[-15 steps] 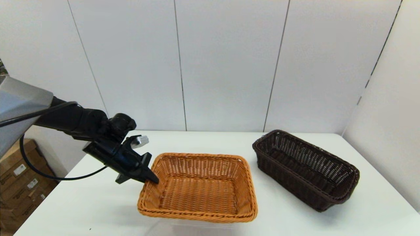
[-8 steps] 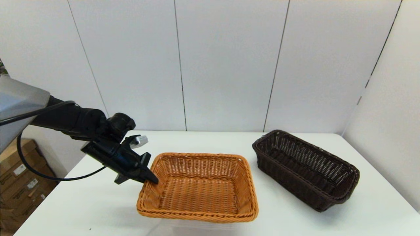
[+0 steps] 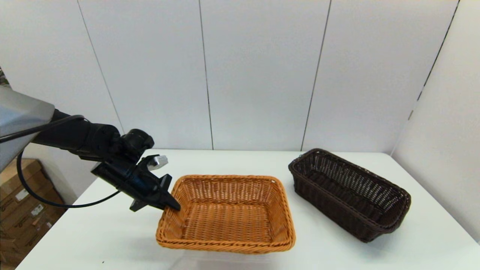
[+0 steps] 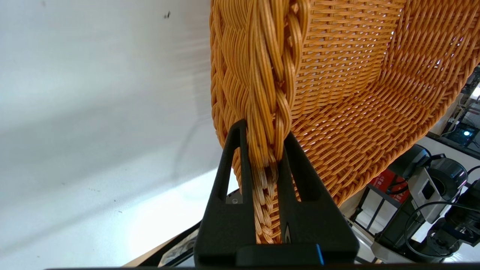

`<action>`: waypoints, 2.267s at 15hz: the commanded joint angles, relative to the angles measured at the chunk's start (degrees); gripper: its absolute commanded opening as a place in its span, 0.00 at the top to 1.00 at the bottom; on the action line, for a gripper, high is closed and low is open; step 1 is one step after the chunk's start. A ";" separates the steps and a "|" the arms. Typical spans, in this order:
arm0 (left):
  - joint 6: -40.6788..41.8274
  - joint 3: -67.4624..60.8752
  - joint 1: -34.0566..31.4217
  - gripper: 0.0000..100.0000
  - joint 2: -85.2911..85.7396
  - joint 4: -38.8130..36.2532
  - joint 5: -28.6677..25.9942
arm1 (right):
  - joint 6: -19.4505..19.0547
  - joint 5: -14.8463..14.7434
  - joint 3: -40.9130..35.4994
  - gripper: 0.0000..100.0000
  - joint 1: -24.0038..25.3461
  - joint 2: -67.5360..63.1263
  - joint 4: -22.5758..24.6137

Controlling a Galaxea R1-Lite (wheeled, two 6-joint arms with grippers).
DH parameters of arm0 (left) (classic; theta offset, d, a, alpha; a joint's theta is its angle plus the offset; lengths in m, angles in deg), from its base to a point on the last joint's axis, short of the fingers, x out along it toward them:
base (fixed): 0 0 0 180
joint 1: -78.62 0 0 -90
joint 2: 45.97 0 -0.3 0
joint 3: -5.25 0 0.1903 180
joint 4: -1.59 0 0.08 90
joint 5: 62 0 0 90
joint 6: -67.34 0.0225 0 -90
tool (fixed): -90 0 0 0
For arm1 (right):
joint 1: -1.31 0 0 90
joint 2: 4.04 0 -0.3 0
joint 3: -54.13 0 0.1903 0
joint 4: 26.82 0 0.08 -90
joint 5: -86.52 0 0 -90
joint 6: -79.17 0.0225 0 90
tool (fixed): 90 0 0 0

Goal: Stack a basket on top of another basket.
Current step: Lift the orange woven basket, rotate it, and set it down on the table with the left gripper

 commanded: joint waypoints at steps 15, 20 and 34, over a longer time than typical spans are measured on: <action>0.13 -1.60 -0.01 1.00 -1.64 -0.97 -0.18 | 0.02 -0.02 -0.01 0.00 0.00 -0.07 0.01; 0.31 -2.48 -0.01 0.00 -1.64 -1.06 -0.18 | 0.02 -0.02 -0.01 0.00 0.00 -0.07 0.01; 6.64 -5.82 0.70 0.00 19.37 -0.09 5.97 | 0.02 -0.02 -0.01 0.00 0.00 -0.07 0.01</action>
